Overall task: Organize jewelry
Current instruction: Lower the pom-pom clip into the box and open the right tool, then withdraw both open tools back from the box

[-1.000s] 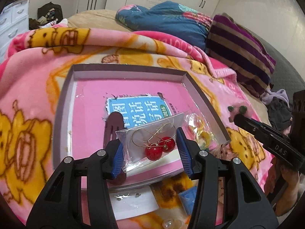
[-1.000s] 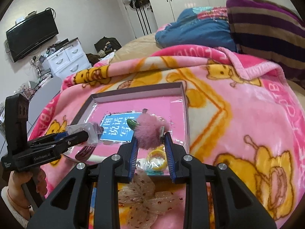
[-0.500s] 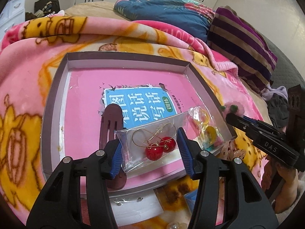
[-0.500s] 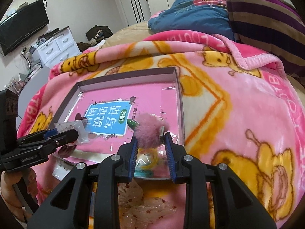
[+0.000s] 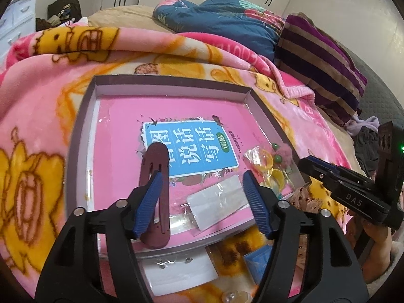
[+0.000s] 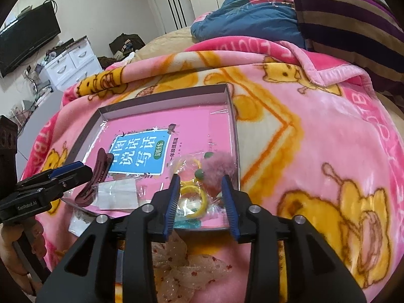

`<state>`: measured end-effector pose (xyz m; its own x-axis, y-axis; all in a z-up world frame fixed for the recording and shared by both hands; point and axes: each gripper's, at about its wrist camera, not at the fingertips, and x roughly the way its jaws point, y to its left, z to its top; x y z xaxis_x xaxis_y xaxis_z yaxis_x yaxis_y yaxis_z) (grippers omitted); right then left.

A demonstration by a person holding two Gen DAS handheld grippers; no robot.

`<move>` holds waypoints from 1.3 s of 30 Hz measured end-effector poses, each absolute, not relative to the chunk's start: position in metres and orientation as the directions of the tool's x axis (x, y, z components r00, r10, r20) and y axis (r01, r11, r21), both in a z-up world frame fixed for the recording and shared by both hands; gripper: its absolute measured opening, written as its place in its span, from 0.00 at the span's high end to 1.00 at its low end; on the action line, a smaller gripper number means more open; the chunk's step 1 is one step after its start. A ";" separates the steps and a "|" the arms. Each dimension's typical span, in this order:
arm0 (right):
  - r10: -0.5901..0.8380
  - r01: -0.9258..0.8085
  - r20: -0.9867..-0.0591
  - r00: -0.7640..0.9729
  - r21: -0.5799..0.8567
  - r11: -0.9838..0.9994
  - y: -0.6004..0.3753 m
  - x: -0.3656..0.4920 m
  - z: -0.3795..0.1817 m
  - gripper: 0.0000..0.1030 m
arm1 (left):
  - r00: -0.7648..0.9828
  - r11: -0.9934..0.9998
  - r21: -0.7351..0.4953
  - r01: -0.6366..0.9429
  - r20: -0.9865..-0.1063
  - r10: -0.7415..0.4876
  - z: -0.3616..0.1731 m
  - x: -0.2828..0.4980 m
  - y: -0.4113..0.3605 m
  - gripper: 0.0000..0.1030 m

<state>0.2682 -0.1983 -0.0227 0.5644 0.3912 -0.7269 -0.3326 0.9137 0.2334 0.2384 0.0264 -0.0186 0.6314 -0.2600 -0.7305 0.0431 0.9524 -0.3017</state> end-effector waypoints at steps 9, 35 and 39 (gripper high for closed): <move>0.429 -0.339 -0.661 0.616 0.270 0.901 -0.209 0.244 0.000 0.27 | 0.669 0.956 -0.293 0.002 -0.710 -0.219 0.000 0.225 0.041 0.19; 0.478 -0.376 -0.589 0.652 0.297 0.878 -0.218 0.198 0.034 0.16 | 0.761 0.953 -0.295 -0.065 -0.633 -0.144 0.045 0.170 0.072 0.09; 0.487 -0.391 -0.583 0.650 0.294 0.872 -0.218 0.190 0.037 0.16 | 0.769 0.953 -0.297 -0.065 -0.623 -0.142 0.049 0.161 0.072 0.09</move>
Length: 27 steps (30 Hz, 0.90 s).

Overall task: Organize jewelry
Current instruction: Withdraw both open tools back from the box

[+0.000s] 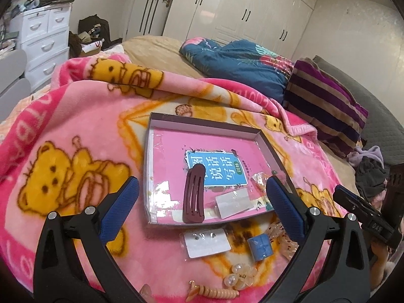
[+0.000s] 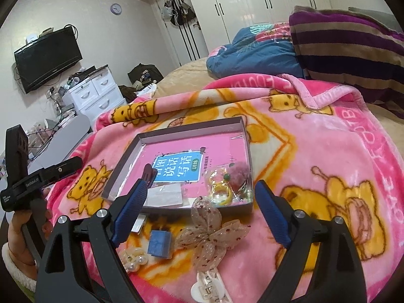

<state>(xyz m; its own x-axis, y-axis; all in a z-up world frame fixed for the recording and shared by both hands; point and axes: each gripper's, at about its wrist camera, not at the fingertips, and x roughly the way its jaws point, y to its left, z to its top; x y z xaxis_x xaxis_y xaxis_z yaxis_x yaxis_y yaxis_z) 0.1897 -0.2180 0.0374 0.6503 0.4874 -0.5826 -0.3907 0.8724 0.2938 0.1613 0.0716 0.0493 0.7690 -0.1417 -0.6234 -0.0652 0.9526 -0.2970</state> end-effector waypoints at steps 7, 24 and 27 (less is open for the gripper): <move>0.503 -0.410 -0.578 0.642 0.295 0.863 -0.219 0.176 0.041 0.16 | 0.781 0.957 -0.286 -0.058 -0.610 -0.135 0.054 0.146 0.065 0.09; 0.534 -0.460 -0.586 0.609 0.287 0.840 -0.220 0.147 0.044 0.16 | 0.777 0.969 -0.246 -0.032 -0.615 -0.131 0.052 0.112 0.046 0.09; 0.537 -0.463 -0.590 0.603 0.289 0.838 -0.220 0.142 0.043 0.16 | 0.771 0.972 -0.234 -0.025 -0.624 -0.130 0.050 0.107 0.041 0.09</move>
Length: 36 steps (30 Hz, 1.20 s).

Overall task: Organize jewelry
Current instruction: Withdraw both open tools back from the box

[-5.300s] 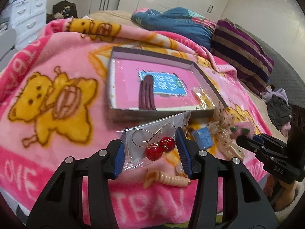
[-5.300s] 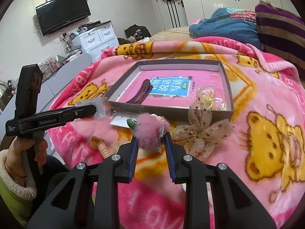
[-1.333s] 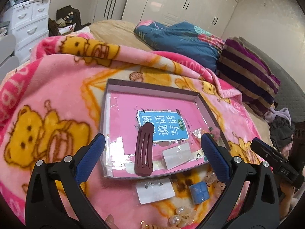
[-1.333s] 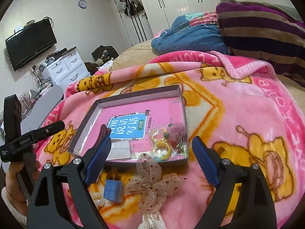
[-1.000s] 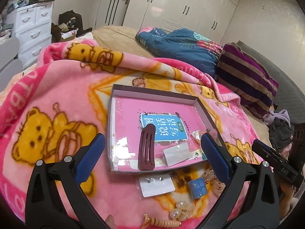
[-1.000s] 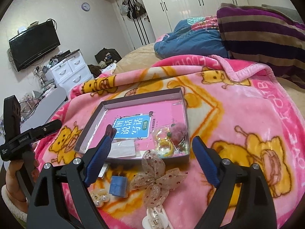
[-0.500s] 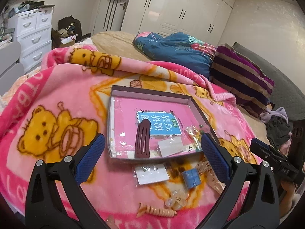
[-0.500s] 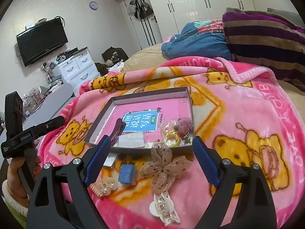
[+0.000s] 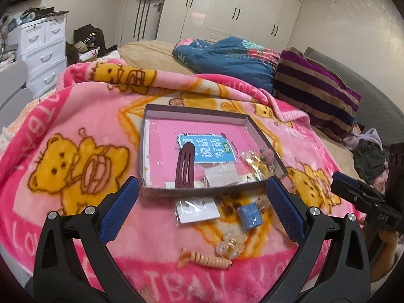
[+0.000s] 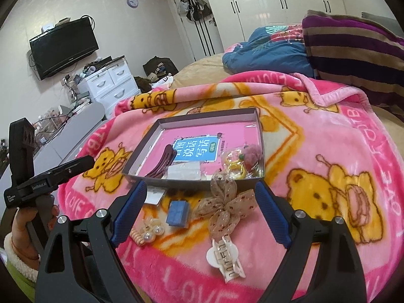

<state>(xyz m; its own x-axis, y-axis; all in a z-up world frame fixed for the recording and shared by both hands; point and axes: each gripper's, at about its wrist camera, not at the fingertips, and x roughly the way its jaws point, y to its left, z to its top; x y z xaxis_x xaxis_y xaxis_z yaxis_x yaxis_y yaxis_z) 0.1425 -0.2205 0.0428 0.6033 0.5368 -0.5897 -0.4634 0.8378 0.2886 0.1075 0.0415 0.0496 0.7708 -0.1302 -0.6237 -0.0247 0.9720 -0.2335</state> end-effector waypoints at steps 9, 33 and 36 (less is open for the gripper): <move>0.544 -0.474 -0.594 0.592 0.289 0.832 -0.224 0.135 0.042 0.16 | 0.747 0.979 -0.204 -0.014 -0.653 -0.125 0.040 0.099 0.031 0.09; 0.529 -0.461 -0.648 0.547 0.294 0.837 -0.239 0.135 0.013 0.13 | 0.655 0.994 -0.099 0.053 -0.747 -0.110 -0.001 0.095 -0.003 0.09; 0.531 -0.460 -0.656 0.537 0.301 0.836 -0.241 0.136 0.007 0.13 | 0.643 0.993 -0.093 0.067 -0.757 -0.114 -0.007 0.096 -0.007 0.09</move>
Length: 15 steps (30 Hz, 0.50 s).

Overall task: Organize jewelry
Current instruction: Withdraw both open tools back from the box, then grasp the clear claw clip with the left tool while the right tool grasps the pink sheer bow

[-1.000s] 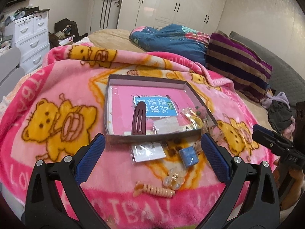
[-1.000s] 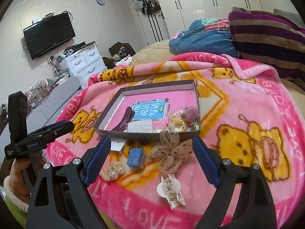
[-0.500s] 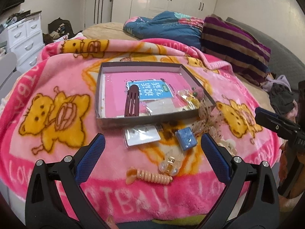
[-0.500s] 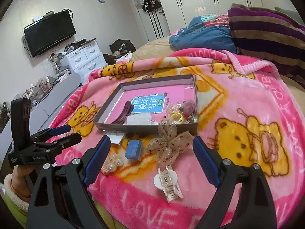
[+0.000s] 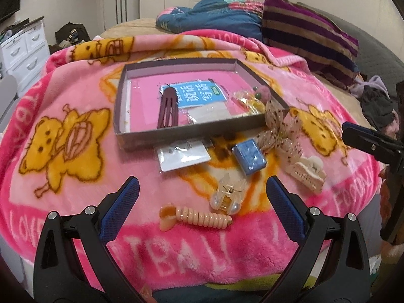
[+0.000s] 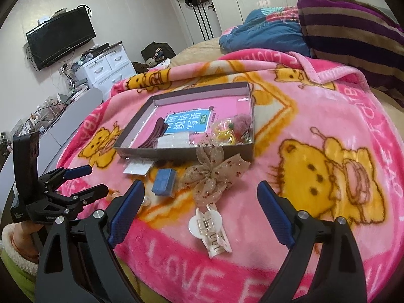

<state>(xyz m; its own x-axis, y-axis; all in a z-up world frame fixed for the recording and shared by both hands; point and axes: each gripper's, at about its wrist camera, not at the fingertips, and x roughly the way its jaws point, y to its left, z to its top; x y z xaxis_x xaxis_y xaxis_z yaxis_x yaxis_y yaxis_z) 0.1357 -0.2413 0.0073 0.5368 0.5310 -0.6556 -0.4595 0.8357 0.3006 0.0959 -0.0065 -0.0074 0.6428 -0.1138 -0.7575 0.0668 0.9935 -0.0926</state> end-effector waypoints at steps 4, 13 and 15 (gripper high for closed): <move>0.534 -0.454 -0.660 0.529 0.311 0.835 -0.243 0.138 0.003 0.13 | 0.634 0.991 -0.085 0.102 -0.762 -0.131 -0.015 0.098 -0.014 0.09; 0.527 -0.435 -0.676 0.515 0.324 0.840 -0.246 0.148 -0.008 0.13 | 0.570 0.980 -0.042 0.192 -0.808 -0.147 -0.039 0.107 -0.031 0.09; 0.523 -0.429 -0.683 0.510 0.325 0.843 -0.247 0.152 -0.012 0.13 | 0.549 0.979 -0.045 0.197 -0.823 -0.148 -0.044 0.110 -0.033 0.09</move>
